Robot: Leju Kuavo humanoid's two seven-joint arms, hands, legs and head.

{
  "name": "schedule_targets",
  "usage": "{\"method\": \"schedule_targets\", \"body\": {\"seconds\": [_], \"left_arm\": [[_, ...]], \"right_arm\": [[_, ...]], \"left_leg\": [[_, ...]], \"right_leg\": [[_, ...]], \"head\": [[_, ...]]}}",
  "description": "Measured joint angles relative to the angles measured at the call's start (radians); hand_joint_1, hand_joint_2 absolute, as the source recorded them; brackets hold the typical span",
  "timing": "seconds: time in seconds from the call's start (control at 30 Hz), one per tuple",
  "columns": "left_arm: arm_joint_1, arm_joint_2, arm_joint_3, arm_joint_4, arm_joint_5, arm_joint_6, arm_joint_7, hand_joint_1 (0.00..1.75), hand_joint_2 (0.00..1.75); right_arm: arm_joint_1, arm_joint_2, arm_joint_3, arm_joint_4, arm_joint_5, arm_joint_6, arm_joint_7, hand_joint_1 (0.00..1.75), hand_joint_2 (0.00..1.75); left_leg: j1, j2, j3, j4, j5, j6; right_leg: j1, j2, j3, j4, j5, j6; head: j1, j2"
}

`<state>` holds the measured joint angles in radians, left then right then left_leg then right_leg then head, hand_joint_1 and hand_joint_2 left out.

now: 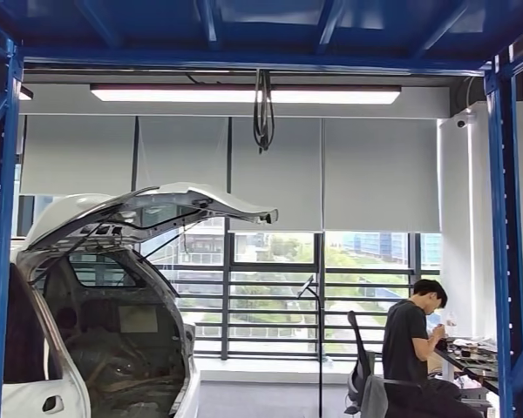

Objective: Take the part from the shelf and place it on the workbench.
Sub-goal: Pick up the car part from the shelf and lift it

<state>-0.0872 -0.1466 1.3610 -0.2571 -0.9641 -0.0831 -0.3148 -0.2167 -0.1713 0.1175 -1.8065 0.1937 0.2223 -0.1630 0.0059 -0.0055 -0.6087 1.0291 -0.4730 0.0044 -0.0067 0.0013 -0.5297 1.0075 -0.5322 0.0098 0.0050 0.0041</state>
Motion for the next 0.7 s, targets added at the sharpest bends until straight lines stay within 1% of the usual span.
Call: {"method": "schedule_targets", "body": {"seconds": [0.07,0.2,0.27,0.33,0.4,0.47,0.53,0.63,0.7], "left_arm": [[0.000,-0.001,0.000,0.001,0.000,0.000,0.000,0.00,0.00],[-0.003,-0.004,0.000,0.004,0.001,-0.004,0.000,0.00,0.00],[-0.005,-0.006,0.000,0.005,0.001,-0.008,0.001,0.00,0.00],[-0.005,-0.008,0.000,0.006,0.000,-0.014,0.004,0.00,0.00],[-0.006,-0.009,0.000,0.008,-0.001,-0.020,0.008,0.00,0.00],[-0.007,-0.010,0.000,0.011,-0.003,-0.026,0.014,0.00,0.00],[-0.007,-0.013,0.000,0.014,-0.008,-0.031,0.020,0.00,0.00],[-0.008,-0.019,0.000,0.019,-0.015,-0.035,0.032,0.00,0.00],[-0.008,-0.023,-0.001,0.022,-0.020,-0.036,0.043,0.00,0.00]], "right_arm": [[-0.020,-0.024,0.021,0.012,0.049,-0.008,0.004,0.00,0.00],[-0.071,-0.072,0.074,0.042,0.187,-0.032,0.025,0.00,0.00],[-0.101,-0.100,0.107,0.060,0.244,-0.031,0.034,0.00,0.00],[-0.136,-0.132,0.143,0.084,0.251,-0.003,0.047,0.00,0.87],[-0.180,-0.174,0.188,0.118,0.218,0.041,0.057,0.00,1.75],[-0.233,-0.215,0.239,0.162,0.176,0.083,0.063,0.00,1.75],[-0.285,-0.244,0.291,0.208,0.131,0.123,0.069,0.00,1.75],[-0.361,-0.274,0.381,0.279,0.057,0.167,0.072,0.00,1.75],[-0.417,-0.283,0.455,0.331,0.008,0.191,0.070,0.00,1.75]], "left_leg": [[0.000,-0.002,0.000,-0.001,0.000,0.001],[-0.002,-0.003,0.000,-0.001,-0.003,0.008],[-0.003,-0.003,0.000,-0.001,-0.003,0.011],[-0.004,-0.003,0.000,-0.001,-0.003,0.011],[-0.005,-0.003,-0.001,0.000,-0.003,0.012],[-0.005,-0.003,-0.001,0.000,-0.002,0.013],[-0.004,-0.002,0.000,0.000,-0.002,0.013],[-0.003,-0.002,0.000,-0.001,-0.001,0.014],[-0.002,-0.002,0.000,-0.001,-0.001,0.013]], "right_leg": [[0.000,0.000,0.003,-0.005,0.002,-0.006],[0.000,0.000,0.008,-0.015,0.003,-0.003],[-0.001,0.000,0.009,-0.018,0.004,0.002],[-0.002,0.000,0.009,-0.020,0.005,0.011],[-0.003,0.000,0.009,-0.020,0.006,0.016],[-0.003,0.000,0.009,-0.020,0.006,0.018],[-0.002,0.000,0.009,-0.020,0.007,0.019],[-0.001,0.000,0.009,-0.020,0.007,0.019],[-0.001,0.000,0.008,-0.019,0.007,0.019]], "head": [[0.000,0.000],[0.000,0.000],[0.000,0.000],[0.000,0.000],[0.000,-0.001],[0.000,-0.001],[0.000,-0.001],[0.000,-0.001],[0.000,-0.001]]}}
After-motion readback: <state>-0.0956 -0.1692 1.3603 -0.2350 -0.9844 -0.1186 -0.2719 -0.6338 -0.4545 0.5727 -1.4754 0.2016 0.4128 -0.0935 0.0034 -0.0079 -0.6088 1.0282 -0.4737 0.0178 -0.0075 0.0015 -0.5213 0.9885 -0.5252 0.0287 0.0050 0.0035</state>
